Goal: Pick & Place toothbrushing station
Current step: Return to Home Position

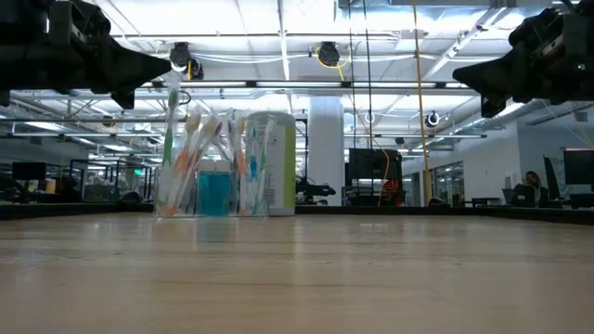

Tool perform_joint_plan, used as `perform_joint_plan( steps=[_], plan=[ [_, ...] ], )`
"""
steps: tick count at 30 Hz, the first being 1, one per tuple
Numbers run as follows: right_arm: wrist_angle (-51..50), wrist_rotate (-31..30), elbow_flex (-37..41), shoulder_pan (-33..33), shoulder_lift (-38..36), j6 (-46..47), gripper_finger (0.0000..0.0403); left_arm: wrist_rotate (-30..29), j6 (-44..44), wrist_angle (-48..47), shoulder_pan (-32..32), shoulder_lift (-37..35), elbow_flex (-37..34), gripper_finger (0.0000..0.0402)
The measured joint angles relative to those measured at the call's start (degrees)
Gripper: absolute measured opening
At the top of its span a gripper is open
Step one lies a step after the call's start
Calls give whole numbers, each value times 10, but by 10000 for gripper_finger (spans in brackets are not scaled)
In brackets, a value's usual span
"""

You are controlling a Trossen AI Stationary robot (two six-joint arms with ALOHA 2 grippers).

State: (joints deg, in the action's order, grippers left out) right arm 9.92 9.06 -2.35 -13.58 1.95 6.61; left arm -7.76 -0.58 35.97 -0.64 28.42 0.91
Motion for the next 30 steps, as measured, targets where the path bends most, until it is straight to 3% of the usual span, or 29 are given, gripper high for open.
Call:
perform_joint_plan(
  steps=[11,30],
  plan=[
    [-13,-1,1,0,3,12,0,-2,-24,-19,0,1,0,35],
    [-12,0,2,0,3,13,0,-2,-24,-19,0,1,0,35]
  ],
)
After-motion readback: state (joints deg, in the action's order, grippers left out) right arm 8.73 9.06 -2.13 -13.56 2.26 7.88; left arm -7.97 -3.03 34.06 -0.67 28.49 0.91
